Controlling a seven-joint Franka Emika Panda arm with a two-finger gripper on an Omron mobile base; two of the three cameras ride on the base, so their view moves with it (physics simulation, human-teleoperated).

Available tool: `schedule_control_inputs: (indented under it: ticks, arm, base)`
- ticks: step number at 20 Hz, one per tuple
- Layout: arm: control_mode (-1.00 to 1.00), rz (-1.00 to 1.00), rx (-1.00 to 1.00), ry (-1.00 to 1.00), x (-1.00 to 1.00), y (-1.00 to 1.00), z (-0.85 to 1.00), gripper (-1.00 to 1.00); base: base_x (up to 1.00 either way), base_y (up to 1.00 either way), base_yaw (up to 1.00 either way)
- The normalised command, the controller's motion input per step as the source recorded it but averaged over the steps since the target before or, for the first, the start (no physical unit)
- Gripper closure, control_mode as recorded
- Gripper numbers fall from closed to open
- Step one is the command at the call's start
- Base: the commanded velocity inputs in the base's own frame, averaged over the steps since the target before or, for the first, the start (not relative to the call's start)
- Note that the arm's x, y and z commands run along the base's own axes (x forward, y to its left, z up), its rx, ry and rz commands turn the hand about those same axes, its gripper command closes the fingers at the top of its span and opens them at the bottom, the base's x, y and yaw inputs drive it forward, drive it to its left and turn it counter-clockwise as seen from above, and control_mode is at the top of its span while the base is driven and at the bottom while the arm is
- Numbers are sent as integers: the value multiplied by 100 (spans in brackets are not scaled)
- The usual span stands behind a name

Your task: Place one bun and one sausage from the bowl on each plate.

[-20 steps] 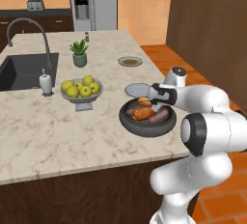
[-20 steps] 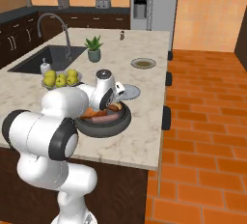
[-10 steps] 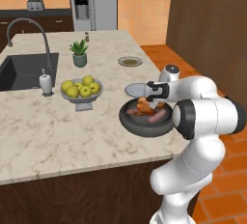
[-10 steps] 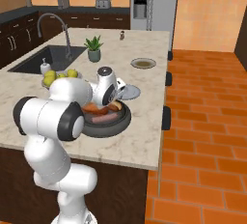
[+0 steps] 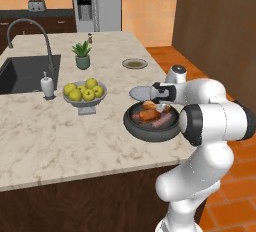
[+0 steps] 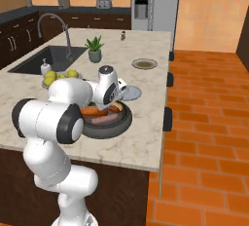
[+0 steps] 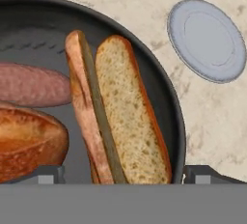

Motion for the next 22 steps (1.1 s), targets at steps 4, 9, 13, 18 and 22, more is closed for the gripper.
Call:
schedule_control_inputs:
  ticks: [4, 9, 13, 18, 22]
  arm:
    - [-100, 13, -1, 4, -33, -1, 0, -100]
    - [-100, 19, 0, 3, 0, -6, -9, -100]
    - [-100, 6, -4, 0, 0, -3, -43, -100]
    - [-100, 0, -3, 0, 20, 0, -20, -100]
    - [-100, 0, 0, -3, 8, 0, -3, -100]
  base:
    - [0, 0, 0]
    - [0, 0, 0]
    - [0, 0, 0]
    - [0, 0, 0]
    - [0, 0, 0]
